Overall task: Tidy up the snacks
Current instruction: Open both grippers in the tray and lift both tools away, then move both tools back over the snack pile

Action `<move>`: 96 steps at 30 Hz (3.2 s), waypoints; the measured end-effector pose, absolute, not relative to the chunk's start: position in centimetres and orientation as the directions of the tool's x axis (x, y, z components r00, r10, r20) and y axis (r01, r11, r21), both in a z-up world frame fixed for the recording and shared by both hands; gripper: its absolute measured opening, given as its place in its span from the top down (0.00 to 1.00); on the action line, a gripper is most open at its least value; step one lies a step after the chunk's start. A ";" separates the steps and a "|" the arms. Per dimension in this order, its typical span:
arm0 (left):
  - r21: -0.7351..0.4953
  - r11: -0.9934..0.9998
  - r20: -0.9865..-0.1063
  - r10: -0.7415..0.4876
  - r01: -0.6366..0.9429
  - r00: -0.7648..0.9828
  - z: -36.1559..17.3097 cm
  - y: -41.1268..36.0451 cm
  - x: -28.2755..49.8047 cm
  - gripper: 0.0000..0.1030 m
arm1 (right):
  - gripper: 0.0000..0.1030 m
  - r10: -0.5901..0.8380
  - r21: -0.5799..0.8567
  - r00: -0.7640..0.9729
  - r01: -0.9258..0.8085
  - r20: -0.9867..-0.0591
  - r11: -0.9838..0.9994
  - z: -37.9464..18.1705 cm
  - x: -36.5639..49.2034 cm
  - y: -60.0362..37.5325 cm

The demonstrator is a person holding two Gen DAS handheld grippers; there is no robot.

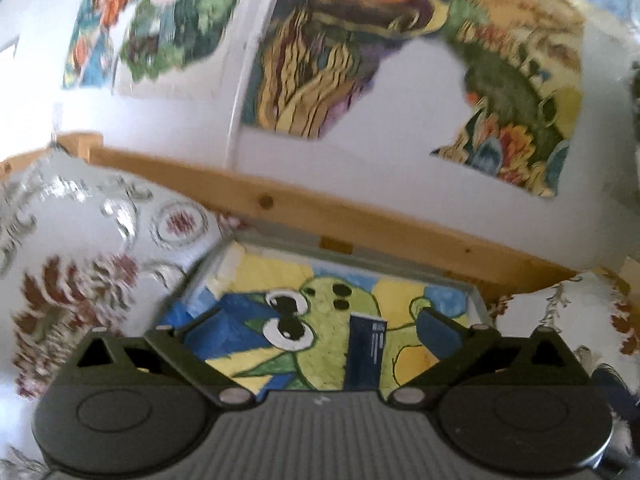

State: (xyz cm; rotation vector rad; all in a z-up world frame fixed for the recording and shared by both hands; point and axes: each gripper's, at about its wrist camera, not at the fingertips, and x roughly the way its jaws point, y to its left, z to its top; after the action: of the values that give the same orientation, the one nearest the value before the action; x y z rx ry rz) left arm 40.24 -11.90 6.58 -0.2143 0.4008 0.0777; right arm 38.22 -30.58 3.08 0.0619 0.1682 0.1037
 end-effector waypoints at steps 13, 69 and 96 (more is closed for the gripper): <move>-0.172 0.978 -0.253 0.075 -0.121 0.965 9.6 -8.8 29.9 0.00 | 0.01 0.067 0.084 0.992 -0.058 -0.109 0.995 7.4 28.6 -29.8; -0.102 0.979 -0.565 0.091 -0.178 0.820 -3.1 2.0 12.1 0.00 | 0.01 0.129 0.016 0.863 -0.139 -0.489 0.990 -3.2 10.1 -19.9; -0.042 0.988 -0.602 0.096 -0.151 0.793 -4.1 2.4 14.8 0.00 | 0.01 0.116 0.018 0.826 -0.128 -0.552 0.992 -5.2 12.6 -19.5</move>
State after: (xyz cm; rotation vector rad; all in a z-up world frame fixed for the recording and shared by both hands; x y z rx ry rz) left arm 14.79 2.41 -4.07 -0.0899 0.6415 0.1329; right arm 12.58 -19.48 -5.20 -0.0204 0.5849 0.1297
